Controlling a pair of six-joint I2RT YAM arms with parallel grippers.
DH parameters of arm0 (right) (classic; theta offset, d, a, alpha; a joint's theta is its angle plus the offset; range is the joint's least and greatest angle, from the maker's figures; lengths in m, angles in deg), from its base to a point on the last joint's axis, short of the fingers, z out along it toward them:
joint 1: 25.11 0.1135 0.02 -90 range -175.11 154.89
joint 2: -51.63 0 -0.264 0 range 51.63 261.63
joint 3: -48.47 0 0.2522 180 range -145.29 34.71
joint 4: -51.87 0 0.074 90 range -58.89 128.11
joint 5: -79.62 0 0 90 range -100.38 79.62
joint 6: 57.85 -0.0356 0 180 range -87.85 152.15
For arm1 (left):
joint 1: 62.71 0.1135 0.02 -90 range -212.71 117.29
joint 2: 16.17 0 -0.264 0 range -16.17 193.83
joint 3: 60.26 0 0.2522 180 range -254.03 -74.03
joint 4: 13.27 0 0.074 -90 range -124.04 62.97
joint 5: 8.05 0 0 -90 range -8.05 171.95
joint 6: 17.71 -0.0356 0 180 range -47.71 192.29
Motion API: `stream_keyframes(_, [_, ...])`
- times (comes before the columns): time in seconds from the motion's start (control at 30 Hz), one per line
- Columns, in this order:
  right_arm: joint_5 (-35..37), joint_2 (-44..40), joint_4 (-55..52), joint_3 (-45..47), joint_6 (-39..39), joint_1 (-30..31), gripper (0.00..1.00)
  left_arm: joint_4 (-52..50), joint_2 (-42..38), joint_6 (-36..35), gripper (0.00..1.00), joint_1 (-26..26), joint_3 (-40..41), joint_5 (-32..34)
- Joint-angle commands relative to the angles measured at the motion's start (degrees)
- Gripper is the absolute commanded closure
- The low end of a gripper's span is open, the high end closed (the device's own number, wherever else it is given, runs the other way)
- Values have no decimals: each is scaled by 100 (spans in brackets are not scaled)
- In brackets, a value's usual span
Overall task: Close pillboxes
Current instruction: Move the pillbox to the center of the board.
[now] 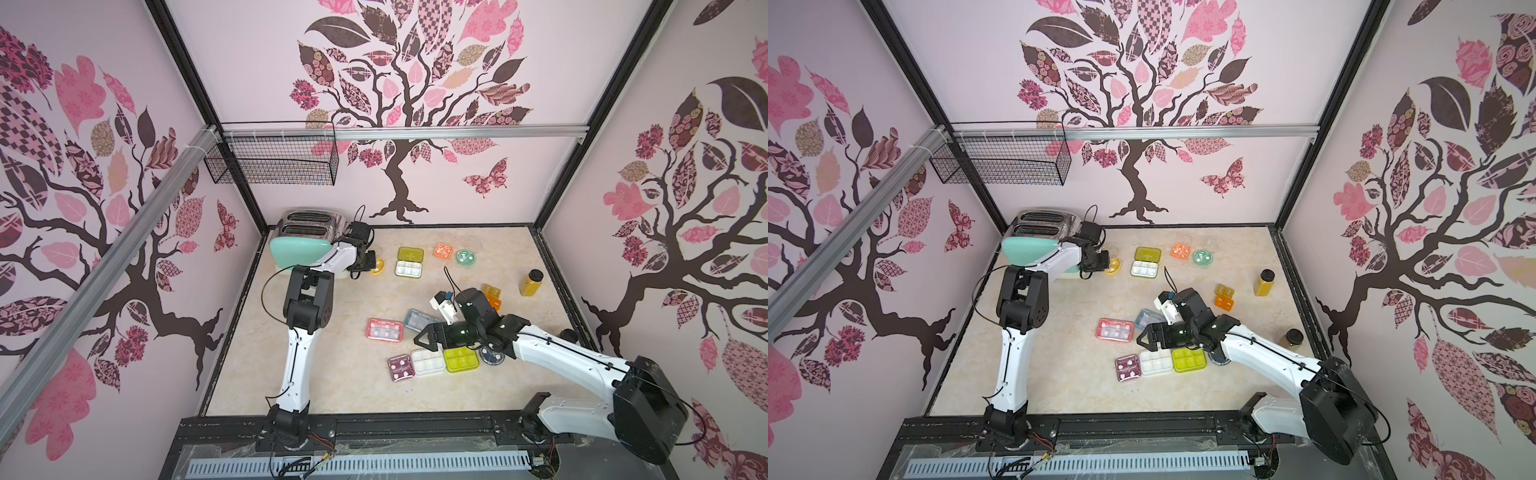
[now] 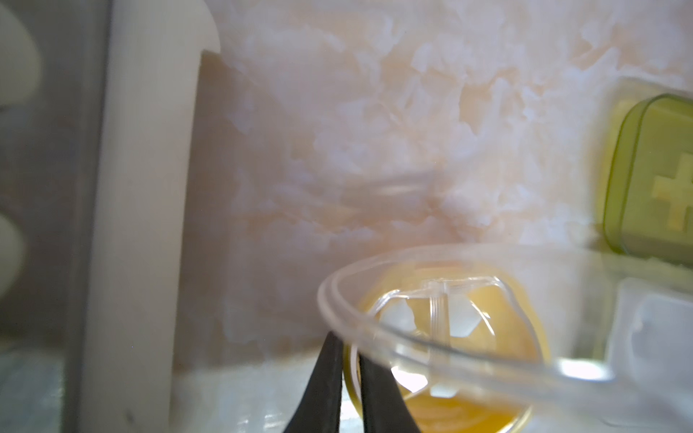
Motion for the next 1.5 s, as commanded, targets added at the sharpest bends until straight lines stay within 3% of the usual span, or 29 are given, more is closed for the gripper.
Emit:
stream_keyframes(0.0, [-3, 80, 132, -35, -37, -58, 7, -373, -92, -168, 87, -167, 266, 63])
stream_keyframes(0.6, [304, 449, 71, -177, 12, -75, 2, 516, -2369, 342, 89, -722, 3225, 61])
stream_keyframes(1.1, [337, 708, -3, -379, 87, -69, 4, 386, -3308, 550, 89, -832, 4106, 735])
stream_keyframes(1.47, [282, 1199, 1, -745, 124, -324, 9, 822, -2708, 648, 89, -917, 3703, 233])
